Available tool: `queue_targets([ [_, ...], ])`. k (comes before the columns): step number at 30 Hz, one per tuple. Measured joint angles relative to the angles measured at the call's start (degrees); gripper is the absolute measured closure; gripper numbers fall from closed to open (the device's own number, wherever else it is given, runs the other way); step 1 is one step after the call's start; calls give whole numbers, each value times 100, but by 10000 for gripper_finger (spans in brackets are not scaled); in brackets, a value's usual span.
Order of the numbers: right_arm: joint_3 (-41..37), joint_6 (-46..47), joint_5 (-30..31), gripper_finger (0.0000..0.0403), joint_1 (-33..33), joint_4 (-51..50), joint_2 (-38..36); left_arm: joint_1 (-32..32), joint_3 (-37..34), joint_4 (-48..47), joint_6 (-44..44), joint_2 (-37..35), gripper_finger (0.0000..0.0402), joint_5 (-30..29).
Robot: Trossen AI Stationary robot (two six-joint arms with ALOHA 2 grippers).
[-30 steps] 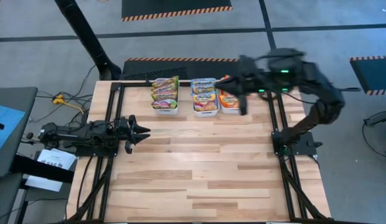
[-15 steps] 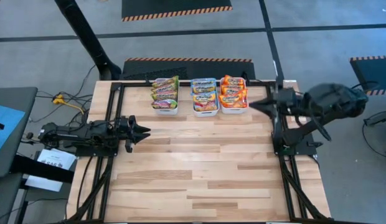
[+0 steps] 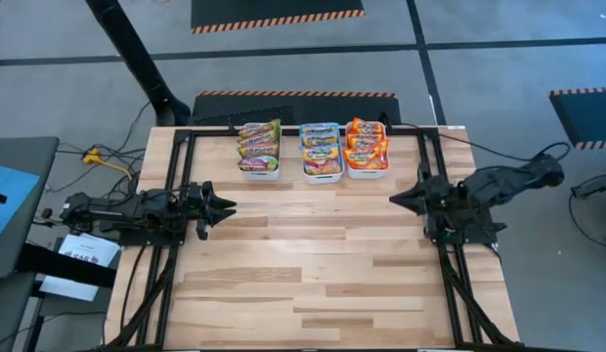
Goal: Sort Maruchan noodles
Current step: Return to Home Position
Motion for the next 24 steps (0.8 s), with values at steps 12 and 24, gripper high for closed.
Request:
queue_targets([
  [12, -2106, 336, -280, 369, -79, 946, -2326, 0, -4, 2, 2, 0, 285, 6],
  [24, -2588, 272, -333, 369, -106, 802, -2546, 0, -7, 5, 2, 0, 285, 8],
])
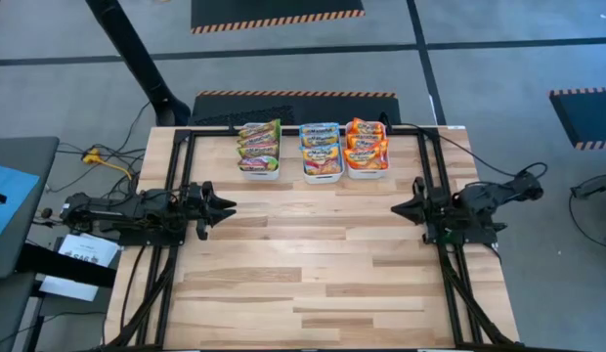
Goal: Sort Maruchan noodles
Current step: Return to Home Position
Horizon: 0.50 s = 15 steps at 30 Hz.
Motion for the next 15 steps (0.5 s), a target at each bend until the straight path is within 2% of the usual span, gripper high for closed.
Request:
queue_targets([
  [9, -575, 641, -39, 369, 2, -38, 11, 0, -2, 0, 0, 4, 285, 13],
  [15, -584, 565, -55, 369, 0, -16, 6, 0, -2, 0, 0, 4, 285, 14],
])
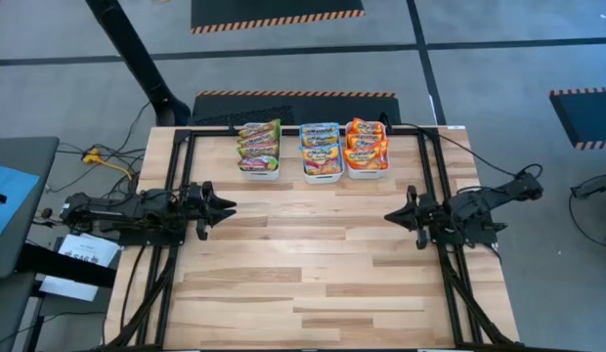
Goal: Sort Maruchan noodles
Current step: Return to Home Position
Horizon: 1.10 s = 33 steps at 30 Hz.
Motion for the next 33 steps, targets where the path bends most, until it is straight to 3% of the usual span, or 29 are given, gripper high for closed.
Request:
queue_targets([
  [33, -7, -21, -39, 369, 39, -62, 130, 0, 0, 0, 0, 0, 285, 1],
])
